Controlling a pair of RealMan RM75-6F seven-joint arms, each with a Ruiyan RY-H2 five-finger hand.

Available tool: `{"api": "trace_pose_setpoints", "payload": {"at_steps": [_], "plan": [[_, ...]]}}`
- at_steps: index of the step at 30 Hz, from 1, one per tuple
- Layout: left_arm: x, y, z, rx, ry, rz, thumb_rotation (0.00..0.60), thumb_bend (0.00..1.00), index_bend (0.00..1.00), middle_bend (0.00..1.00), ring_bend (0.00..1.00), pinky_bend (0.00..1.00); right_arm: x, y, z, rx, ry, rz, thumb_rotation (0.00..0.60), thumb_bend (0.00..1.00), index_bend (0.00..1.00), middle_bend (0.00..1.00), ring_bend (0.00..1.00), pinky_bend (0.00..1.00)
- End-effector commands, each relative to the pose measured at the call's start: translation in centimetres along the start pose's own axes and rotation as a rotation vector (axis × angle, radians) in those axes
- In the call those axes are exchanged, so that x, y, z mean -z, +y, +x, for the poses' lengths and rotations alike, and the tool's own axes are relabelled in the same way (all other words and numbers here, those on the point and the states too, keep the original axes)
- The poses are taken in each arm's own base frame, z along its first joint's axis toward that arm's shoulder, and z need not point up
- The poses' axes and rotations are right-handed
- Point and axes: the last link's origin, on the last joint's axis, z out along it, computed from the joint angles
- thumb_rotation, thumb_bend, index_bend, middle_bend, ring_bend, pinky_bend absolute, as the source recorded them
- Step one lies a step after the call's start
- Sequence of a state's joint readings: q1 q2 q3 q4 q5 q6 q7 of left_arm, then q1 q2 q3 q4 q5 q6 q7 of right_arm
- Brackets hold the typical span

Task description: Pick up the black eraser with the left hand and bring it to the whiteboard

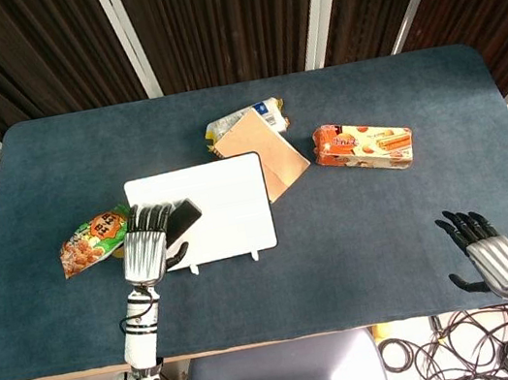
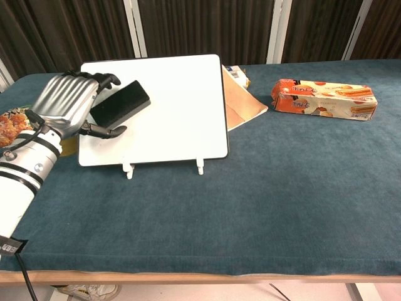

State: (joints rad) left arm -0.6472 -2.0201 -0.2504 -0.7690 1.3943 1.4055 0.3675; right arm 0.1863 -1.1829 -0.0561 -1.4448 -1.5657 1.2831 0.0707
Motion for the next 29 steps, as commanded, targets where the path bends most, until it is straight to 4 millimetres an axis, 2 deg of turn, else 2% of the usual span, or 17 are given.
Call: {"api": "trace_pose_setpoints", "payload": {"at_steps": [1,5,8,11,13,15,19,23,29], "plan": [[0.7,-0.3,0.7,0.031,0.015,-0.010,0.385,0.19,0.19,0.17,0.17,0.18,0.1,0.0,0.1,0.000,0.003,0.001,0.600,0.21,0.00,0.00,0.00,0.00],[3.0,-1.7,3.1,0.098,0.032,-0.042,0.383,0.19,0.13,0.10,0.12,0.19,0.4,0.0,0.2,0.000,0.012,0.004,0.600,0.21,0.00,0.00,0.00,0.00],[5.9,-4.3,5.6,0.115,-0.007,-0.054,0.388,0.19,0.10,0.10,0.10,0.18,0.7,-0.2,0.3,0.004,0.017,0.006,0.600,0.21,0.00,0.00,0.00,0.00],[9.9,-8.1,8.3,0.121,-0.180,-0.026,0.464,0.20,0.07,0.09,0.07,0.15,1.2,-0.5,0.5,0.007,0.029,0.006,0.600,0.21,0.00,0.00,0.00,0.00],[12.3,-11.2,10.3,0.121,-0.277,0.024,0.541,0.21,0.06,0.07,0.05,0.09,1.6,-0.7,0.7,0.025,0.039,-0.013,0.600,0.21,0.00,0.00,0.00,0.00],[14.3,-13.6,11.5,0.150,-0.326,0.082,0.590,0.23,0.05,0.07,0.05,0.08,2.0,-0.8,0.9,0.060,0.048,-0.042,0.600,0.21,0.00,0.00,0.00,0.00],[18.4,-17.4,11.8,0.297,-0.422,0.168,0.600,0.25,0.03,0.07,0.04,0.07,2.6,-1.6,1.1,0.120,0.071,-0.105,0.600,0.21,0.00,0.00,0.00,0.00],[19.8,-19.0,11.2,0.281,-0.468,0.187,0.600,0.25,0.02,0.07,0.02,0.07,2.7,-2.1,0.6,0.115,0.071,-0.127,0.600,0.21,0.00,0.00,0.00,0.00],[19.5,-18.9,11.6,0.250,-0.392,0.188,0.600,0.25,0.01,0.07,0.02,0.07,2.4,-1.6,0.1,0.108,0.059,-0.144,0.600,0.21,0.00,0.00,0.00,0.00]]}}
